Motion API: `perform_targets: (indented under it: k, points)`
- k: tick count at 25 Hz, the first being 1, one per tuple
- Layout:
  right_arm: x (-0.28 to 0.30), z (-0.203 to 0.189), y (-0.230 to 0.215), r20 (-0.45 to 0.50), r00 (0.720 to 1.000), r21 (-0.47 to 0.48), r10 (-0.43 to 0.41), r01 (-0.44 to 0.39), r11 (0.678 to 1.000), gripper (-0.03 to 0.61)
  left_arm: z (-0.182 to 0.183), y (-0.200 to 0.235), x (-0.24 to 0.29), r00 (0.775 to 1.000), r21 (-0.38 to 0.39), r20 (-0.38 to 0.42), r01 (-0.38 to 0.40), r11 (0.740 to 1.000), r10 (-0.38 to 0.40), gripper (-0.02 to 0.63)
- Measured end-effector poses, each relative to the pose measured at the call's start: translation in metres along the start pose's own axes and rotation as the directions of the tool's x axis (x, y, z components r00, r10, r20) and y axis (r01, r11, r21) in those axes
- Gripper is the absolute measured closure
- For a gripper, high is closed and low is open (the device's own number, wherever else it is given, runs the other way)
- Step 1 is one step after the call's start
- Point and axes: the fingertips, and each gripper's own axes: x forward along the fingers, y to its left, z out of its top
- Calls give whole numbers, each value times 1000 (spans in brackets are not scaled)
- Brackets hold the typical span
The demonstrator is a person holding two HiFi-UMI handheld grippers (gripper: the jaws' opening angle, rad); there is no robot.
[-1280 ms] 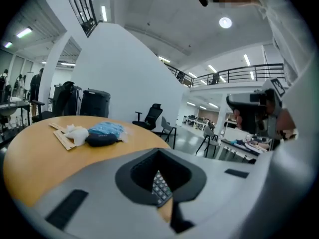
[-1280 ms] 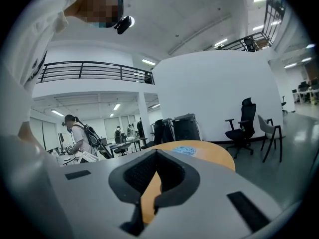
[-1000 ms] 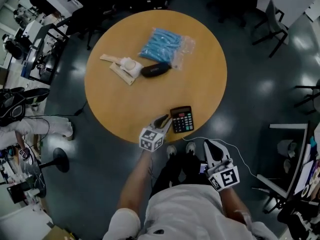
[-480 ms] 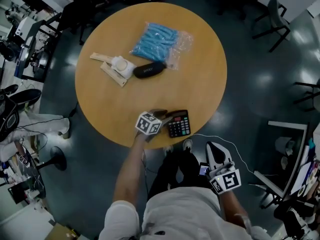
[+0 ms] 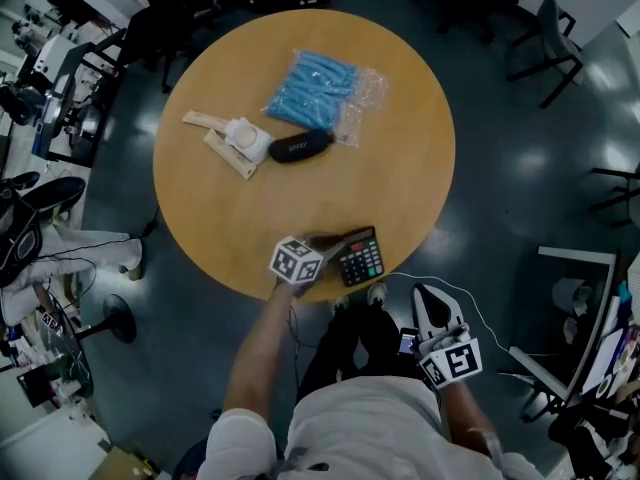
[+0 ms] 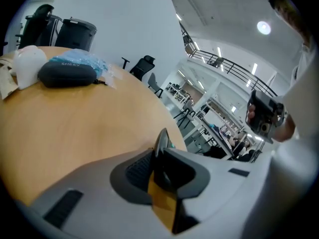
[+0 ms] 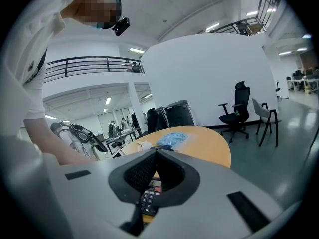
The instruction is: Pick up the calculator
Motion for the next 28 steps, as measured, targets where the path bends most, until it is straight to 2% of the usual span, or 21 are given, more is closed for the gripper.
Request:
perform_targets:
  k: [5,11,14,18,21,24,28]
  points:
    - [-4,6,4,17,1000,-24,4,-4,1000,565,-9,-23,-26,992,-21,82,-95,995,96,557]
    - [-20,22,17,49,999,-70,-8,11,997,565,-21,-73,-81,945,-32,208,-253,967,254,560]
    - [-30,28,27,67,998,-97,-8,14,995,565,-16,-109,-123,903,-52,311,-294,954,295,561]
    - [-40,37,41,102,995,-101,-16,26,995,565,-1,-163,-189,820,-78,457,-349,934,344,561]
    - [-47,49,51,134,990,-95,-30,43,995,565,10,-199,-224,769,-110,538,-343,933,346,560]
    - [-49,57,57,155,988,-122,-22,41,992,565,19,-222,-240,739,-110,585,-335,936,334,561]
    - [-52,61,56,166,986,-139,-27,51,989,565,27,-241,-249,713,-78,626,-345,935,316,560]
